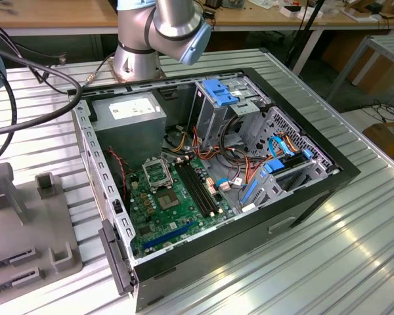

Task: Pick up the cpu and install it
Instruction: 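Pick up the cpu and move it towards the insertion slot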

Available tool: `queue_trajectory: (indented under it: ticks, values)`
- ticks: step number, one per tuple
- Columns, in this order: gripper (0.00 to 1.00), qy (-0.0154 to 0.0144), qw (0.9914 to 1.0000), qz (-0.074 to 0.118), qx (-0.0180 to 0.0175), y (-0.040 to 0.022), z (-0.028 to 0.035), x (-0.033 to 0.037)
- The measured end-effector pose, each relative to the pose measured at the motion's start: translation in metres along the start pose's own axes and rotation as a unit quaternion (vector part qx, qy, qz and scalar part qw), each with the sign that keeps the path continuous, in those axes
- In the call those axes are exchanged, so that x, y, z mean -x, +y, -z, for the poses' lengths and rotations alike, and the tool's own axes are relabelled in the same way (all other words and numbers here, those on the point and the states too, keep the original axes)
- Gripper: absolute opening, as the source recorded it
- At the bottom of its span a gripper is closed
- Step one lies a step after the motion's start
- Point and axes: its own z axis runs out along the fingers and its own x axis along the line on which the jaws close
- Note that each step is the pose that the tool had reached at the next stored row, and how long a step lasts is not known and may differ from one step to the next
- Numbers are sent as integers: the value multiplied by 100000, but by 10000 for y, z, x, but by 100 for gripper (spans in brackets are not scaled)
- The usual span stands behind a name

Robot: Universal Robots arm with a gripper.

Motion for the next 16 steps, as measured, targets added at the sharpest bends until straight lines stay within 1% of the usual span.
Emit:
queue_trajectory:
  ticks: [5,8,11,14,15,16]
  values:
    - [47,-4,100000,1,3,0,0,1]
    - [47,-5,100000,2,1,0,26,0]
    - [47,-1,100000,1,0,0,103,-3]
    - [47,-4,100000,-2,2,1,198,-6]
    - [47,-3,100000,0,5,1,245,-8]
    - [47,-7,100000,-1,3,1,277,-9]
